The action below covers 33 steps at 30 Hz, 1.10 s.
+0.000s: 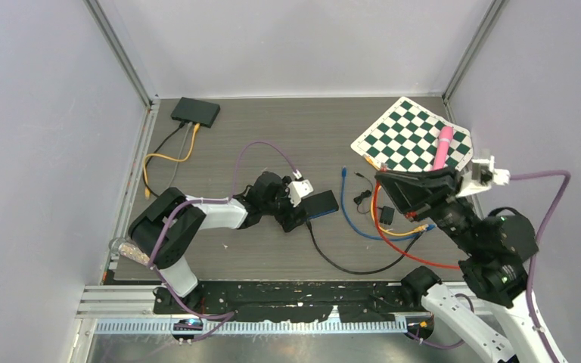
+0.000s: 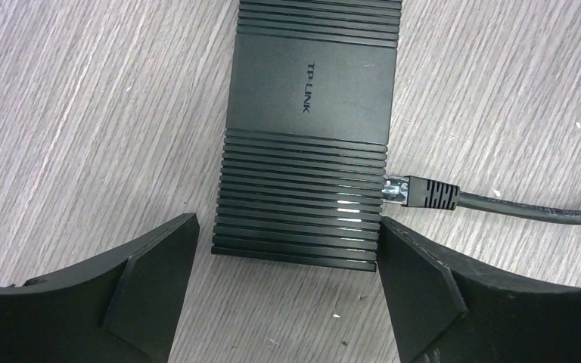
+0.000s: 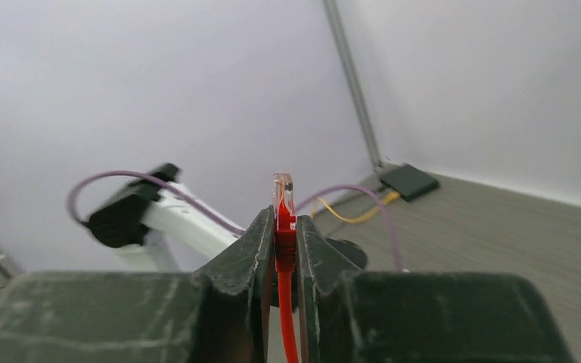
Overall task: Pull the plug from the switch port
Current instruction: Place the connector at the center of the board.
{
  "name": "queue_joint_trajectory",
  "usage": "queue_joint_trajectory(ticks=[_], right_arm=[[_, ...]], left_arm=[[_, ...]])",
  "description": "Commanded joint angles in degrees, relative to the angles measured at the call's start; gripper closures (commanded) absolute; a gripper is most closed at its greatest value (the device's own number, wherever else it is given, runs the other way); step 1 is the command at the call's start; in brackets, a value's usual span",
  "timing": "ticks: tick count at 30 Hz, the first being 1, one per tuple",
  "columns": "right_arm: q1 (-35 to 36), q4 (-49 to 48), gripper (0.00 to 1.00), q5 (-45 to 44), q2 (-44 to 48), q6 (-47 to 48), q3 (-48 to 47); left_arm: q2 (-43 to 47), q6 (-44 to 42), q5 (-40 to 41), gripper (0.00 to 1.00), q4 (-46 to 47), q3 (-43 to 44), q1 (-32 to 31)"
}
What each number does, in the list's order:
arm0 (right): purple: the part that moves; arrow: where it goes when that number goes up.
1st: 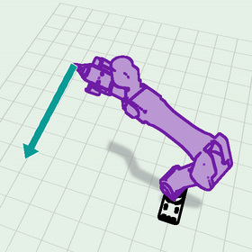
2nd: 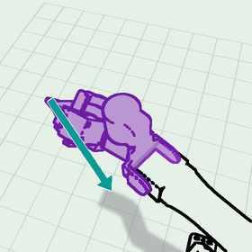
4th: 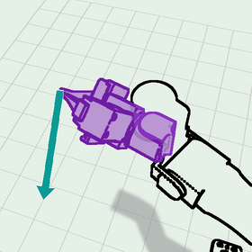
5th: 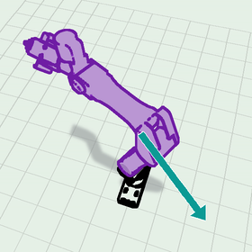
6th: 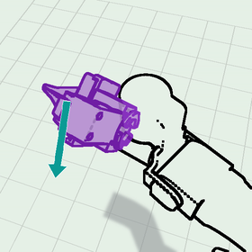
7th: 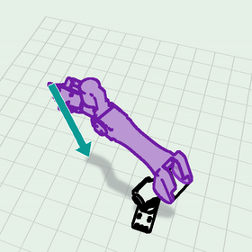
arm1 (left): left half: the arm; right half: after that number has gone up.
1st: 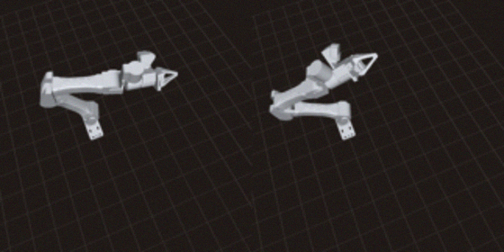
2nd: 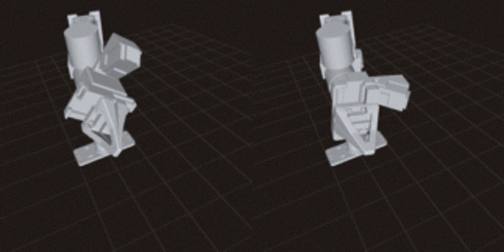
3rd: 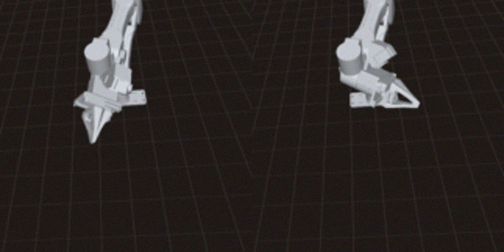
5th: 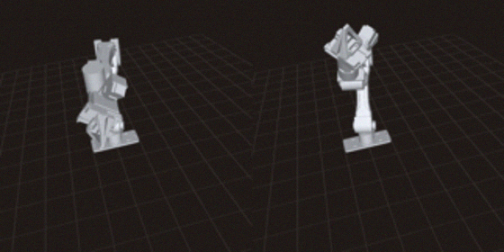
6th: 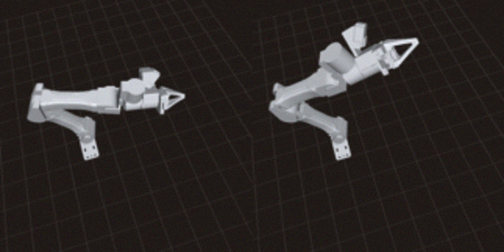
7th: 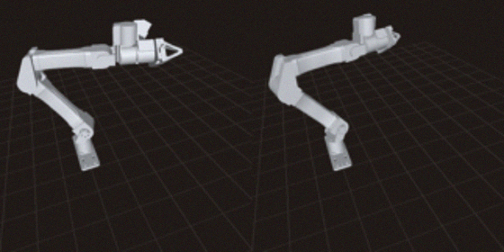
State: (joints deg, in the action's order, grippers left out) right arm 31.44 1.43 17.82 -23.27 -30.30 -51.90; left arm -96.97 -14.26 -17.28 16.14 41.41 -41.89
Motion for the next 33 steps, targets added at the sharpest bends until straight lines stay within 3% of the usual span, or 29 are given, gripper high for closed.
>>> queue_joint_trajectory(ticks=[1, 8, 13, 19, 29, 33], right_arm=[[0.29, 14.24, 0.95, -8.80, -8.99, 9.74, -1.42], [-1.51, 14.65, 0.95, -8.47, -24.45, 14.29, -3.25], [-7.78, 13.48, 0.95, -4.09, -35.67, 9.30, -6.00], [-17.19, 3.77, 0.95, 8.32, -45.97, 3.86, -4.08], [-21.19, -7.37, 0.95, 16.09, -60.48, 2.22, -4.09], [-21.64, -8.16, 0.95, 18.78, -64.01, 1.73, -8.66]], left_arm=[[1.32, -0.59, 1.94, 0.11, -3.48, -1.49, -0.27], [1.59, -0.55, 2.11, 0.10, -3.09, -2.46, -0.30], [1.38, -0.59, 2.31, 0.11, -3.09, -2.39, -0.39], [0.36, -0.77, 2.28, 0.11, -3.13, -1.91, -0.40], [-0.15, -0.67, 2.10, 0.11, -3.11, -1.42, -0.39], [-0.14, -0.68, 1.94, 0.11, -3.42, -1.50, -0.39]])
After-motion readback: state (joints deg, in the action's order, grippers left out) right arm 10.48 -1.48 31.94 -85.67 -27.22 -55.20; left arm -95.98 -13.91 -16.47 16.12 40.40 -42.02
